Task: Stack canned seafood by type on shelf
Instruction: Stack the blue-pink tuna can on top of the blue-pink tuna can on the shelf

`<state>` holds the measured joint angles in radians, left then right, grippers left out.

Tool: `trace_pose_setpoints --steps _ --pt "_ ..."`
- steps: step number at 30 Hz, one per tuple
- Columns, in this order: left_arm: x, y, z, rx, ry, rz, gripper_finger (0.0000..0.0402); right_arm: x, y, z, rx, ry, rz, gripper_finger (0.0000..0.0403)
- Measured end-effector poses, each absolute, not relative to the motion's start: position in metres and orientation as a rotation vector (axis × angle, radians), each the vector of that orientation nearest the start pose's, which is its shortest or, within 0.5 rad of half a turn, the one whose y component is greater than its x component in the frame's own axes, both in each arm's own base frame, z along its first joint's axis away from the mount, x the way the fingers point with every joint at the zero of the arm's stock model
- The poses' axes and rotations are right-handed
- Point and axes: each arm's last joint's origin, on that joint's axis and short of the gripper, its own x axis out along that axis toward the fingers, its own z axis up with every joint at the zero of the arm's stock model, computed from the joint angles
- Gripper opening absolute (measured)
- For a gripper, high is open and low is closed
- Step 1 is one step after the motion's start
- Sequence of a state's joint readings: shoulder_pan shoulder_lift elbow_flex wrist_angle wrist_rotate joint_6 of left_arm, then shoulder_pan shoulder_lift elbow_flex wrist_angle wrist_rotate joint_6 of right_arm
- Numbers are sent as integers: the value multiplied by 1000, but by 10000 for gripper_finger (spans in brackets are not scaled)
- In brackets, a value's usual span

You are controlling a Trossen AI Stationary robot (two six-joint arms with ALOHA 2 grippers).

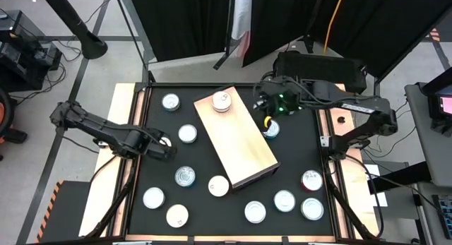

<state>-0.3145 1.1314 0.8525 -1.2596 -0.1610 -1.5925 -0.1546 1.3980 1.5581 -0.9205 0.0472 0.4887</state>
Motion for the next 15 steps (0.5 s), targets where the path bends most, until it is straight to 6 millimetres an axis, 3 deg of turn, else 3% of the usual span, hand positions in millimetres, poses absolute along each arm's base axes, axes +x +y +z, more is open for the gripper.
trace_pose_setpoints --steps 5,15 --pt "154 -46 212 -922 1199 1023 8 269 -31 396 530 718 -397 17" --pt "151 -44 187 -909 1195 1093 4 270 -16 396 539 729 -350 18"
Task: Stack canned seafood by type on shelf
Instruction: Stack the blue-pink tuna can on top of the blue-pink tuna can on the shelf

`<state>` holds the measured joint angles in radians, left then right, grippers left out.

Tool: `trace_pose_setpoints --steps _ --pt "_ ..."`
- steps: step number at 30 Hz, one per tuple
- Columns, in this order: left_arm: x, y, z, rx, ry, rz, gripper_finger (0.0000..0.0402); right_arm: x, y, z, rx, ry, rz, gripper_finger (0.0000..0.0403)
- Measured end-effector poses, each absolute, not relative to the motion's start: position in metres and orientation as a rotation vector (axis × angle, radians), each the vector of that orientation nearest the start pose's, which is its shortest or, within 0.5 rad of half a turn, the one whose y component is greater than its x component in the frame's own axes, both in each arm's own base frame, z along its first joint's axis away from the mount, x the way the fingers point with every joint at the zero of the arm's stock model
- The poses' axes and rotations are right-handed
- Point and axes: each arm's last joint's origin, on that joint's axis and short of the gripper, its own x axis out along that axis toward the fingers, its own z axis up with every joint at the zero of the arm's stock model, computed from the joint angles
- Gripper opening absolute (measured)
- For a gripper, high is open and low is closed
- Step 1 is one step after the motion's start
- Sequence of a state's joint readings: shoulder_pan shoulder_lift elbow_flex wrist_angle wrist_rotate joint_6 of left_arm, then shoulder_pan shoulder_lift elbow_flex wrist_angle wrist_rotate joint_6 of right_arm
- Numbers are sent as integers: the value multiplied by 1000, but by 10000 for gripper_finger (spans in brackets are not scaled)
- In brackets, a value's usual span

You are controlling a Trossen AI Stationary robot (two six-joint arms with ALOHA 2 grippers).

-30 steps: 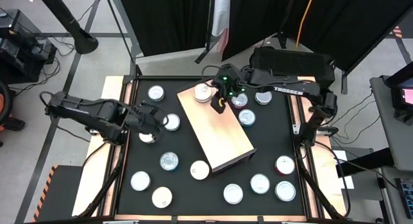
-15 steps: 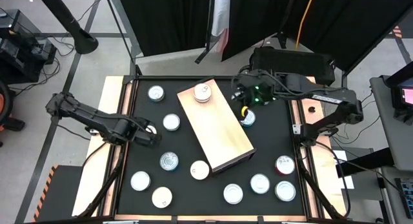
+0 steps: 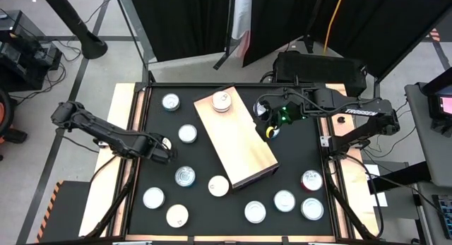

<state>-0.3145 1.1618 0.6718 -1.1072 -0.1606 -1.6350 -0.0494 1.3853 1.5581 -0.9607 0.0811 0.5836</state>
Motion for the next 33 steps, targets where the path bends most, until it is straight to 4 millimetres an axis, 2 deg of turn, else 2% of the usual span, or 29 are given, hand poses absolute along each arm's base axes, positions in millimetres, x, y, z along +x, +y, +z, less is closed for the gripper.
trace_pose_setpoints --steps 5,11,18,22,26,29,33 --pt "151 -44 174 -892 1180 1117 4 270 -16 396 547 727 -352 18" --pt "152 -50 171 -860 1198 1107 4 270 -16 396 548 724 -350 18" --pt "146 -73 169 -941 1226 1058 4 270 -16 396 545 728 -350 18" --pt "147 -92 171 -1001 1209 966 4 270 -16 396 530 730 -348 18" --pt "152 -108 192 -1029 1197 819 4 270 -16 396 511 732 -344 18" --pt "159 -117 226 -1008 1175 656 4 270 -17 396 503 723 -358 18" --pt "160 -112 277 -869 1114 513 6 271 -18 397 496 708 -361 18"
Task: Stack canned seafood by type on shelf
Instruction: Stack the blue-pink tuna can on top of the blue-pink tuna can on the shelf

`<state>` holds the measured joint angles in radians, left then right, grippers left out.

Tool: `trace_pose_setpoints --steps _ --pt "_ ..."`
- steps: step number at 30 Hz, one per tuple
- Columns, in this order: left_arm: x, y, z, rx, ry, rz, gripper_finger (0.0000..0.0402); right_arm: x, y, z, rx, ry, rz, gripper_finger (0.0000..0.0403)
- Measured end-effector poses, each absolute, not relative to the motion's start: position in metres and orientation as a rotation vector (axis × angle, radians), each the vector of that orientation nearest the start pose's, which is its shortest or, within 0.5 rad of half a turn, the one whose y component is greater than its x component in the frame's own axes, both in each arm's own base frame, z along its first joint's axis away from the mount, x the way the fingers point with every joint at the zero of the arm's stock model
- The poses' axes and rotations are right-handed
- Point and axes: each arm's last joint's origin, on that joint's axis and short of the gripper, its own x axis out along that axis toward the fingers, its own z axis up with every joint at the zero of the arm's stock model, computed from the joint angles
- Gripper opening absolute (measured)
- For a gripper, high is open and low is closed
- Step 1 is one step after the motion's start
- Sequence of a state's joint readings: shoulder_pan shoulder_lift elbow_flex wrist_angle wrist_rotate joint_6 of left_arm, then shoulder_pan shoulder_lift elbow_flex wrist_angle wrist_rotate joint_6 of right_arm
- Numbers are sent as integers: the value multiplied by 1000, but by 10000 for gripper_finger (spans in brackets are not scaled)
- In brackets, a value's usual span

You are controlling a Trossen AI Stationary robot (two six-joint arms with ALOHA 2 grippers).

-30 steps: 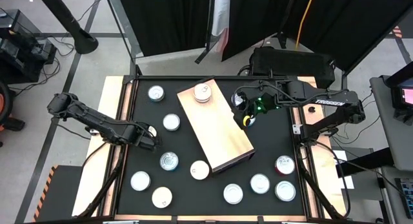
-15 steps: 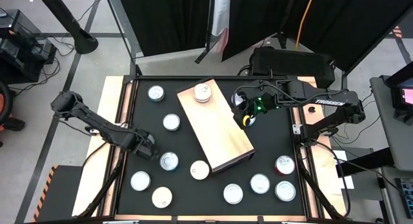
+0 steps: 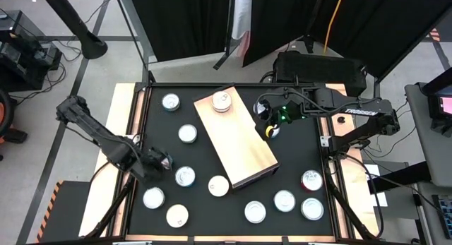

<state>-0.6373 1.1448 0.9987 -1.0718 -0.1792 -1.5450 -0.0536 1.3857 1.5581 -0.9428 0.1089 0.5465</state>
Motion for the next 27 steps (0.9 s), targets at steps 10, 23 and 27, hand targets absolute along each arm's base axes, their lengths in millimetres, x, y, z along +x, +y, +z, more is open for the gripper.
trace_pose_setpoints --steps 10,23,27 --pt "132 -51 321 -683 1184 373 209 276 -18 403 491 634 -332 18" --pt "163 -58 269 159 1491 -122 377 277 -7 403 524 655 -255 18" --pt "170 -58 254 238 1446 -174 377 277 0 402 536 659 -239 18"
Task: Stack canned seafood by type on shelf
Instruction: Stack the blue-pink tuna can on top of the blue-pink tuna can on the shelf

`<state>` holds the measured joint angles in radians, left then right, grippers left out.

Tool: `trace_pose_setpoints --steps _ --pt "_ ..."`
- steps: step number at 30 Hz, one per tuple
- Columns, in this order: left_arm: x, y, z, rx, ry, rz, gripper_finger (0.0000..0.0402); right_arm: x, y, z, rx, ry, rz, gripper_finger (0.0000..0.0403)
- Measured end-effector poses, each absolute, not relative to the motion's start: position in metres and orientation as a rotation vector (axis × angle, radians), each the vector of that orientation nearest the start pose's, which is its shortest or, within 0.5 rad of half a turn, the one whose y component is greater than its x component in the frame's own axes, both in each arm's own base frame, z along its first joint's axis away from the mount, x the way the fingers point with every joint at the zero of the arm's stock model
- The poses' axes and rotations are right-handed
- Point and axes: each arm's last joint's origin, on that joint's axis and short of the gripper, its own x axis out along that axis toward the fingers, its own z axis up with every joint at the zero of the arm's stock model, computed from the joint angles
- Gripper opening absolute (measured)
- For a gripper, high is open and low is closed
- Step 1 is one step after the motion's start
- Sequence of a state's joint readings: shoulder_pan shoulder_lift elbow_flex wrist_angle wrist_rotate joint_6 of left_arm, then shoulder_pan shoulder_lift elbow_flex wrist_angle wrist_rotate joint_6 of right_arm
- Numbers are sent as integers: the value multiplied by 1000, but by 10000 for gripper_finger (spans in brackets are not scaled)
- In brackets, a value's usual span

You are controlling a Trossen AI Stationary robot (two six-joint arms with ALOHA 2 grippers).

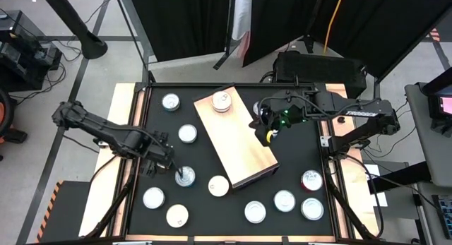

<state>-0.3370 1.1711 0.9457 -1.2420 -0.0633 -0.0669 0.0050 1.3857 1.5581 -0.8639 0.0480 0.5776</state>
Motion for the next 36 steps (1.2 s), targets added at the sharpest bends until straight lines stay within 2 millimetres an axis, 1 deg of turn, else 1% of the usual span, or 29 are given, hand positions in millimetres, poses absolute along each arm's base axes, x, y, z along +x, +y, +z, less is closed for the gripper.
trace_pose_setpoints --steps 5,8,11,13,17,20,26,30,32,34,36 --pt "170 -54 232 228 1451 -169 376 277 8 402 547 665 -221 18" --pt "166 -50 221 259 1489 -176 365 277 12 402 544 668 -210 18" --pt "166 -47 212 252 1493 -170 341 277 12 402 542 668 -208 18" --pt "166 -45 210 247 1502 -165 319 277 12 402 543 668 -210 18" --pt "170 -44 206 231 1520 -161 274 277 12 402 540 668 -210 18" --pt "176 -45 201 223 1516 -186 245 277 12 403 534 666 -206 18" --pt "183 -46 188 221 1576 -192 220 277 12 403 533 662 -203 18" --pt "186 -47 190 210 1576 -169 198 277 12 403 533 663 -203 18" --pt "189 -46 198 200 1554 -127 194 277 12 403 533 663 -203 18" --pt "191 -46 215 191 1520 -69 194 277 12 403 533 663 -203 18" --pt "194 -45 240 172 1470 3 194 277 12 403 532 663 -203 18"
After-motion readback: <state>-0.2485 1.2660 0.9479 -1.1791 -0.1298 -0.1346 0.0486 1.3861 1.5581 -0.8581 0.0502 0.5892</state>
